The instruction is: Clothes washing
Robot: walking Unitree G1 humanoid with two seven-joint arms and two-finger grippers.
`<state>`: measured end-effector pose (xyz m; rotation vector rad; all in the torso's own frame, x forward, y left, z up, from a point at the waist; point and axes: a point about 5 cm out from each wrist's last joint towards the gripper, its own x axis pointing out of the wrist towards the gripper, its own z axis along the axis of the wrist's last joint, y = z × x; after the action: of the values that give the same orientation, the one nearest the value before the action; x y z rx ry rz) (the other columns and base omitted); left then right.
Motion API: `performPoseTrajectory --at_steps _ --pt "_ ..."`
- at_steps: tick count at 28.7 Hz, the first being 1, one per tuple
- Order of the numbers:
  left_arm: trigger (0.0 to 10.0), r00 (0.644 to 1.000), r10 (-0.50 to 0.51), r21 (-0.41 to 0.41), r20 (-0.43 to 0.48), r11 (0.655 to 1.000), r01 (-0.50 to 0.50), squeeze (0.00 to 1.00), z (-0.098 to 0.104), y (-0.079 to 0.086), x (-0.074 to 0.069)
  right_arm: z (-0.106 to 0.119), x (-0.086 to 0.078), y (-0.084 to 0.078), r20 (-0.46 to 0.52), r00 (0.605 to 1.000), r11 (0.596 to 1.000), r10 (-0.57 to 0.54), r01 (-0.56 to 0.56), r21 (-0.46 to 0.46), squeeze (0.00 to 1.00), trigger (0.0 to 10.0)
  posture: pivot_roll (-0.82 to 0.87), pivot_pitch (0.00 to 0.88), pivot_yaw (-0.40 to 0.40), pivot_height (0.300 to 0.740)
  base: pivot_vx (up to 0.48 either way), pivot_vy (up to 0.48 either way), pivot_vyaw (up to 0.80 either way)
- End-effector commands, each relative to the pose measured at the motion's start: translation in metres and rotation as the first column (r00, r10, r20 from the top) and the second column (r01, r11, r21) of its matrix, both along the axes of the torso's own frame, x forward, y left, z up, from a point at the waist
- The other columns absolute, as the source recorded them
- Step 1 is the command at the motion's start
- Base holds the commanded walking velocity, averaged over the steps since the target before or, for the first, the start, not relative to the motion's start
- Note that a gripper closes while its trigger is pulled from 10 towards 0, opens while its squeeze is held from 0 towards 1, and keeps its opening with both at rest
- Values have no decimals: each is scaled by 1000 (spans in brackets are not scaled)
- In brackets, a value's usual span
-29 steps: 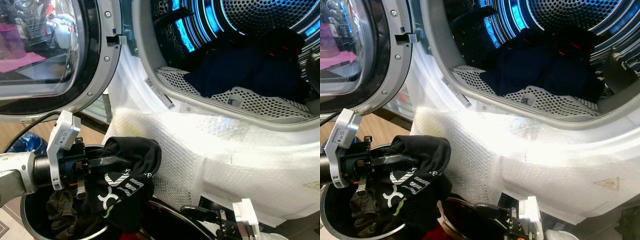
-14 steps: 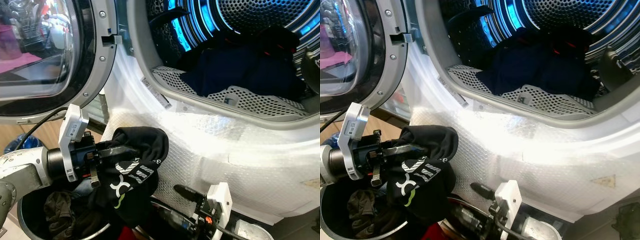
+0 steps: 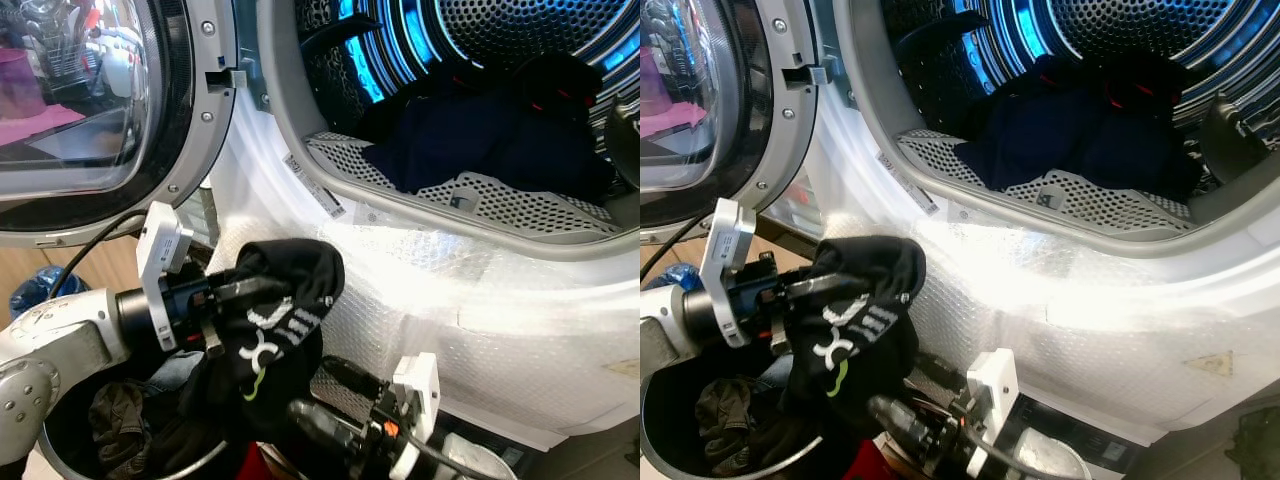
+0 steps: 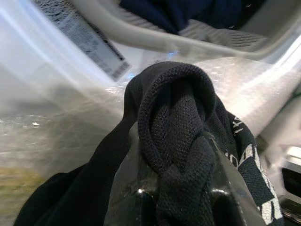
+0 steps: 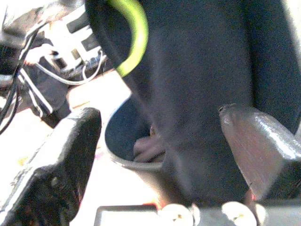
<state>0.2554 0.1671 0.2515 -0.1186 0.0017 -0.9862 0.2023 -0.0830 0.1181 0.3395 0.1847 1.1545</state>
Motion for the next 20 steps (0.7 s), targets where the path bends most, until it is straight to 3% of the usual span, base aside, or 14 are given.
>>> performPoseTrajectory --at_steps 1,7,12,15,20 --pt "0 1000 -11 6 25 1000 11 0 2 -8 1 1 2 0 -1 1000 999 -24 24 -29 0 10000 36 41 -29 740 0 0 0" --pt "0 999 4 -24 36 1000 -3 0 1 -28 5 8 9 13 -9 999 998 -40 40 -45 0 10000 41 40 -30 740 0 0 0" --pt "0 999 21 -23 41 1000 -20 0 1 -32 7 9 11 17 8 999 997 -44 45 -69 0 10000 41 40 -30 740 0 0 0" --pt "0 999 12 -31 50 999 -10 0 3 -41 8 16 20 28 28 996 994 -90 91 -66 0 10000 42 37 -34 740 0 0 0" --pt "0 998 30 -47 54 998 -27 0 6 -46 11 17 30 33 50 985 979 -165 169 -112 0 10000 41 32 -34 740 0 0 0"
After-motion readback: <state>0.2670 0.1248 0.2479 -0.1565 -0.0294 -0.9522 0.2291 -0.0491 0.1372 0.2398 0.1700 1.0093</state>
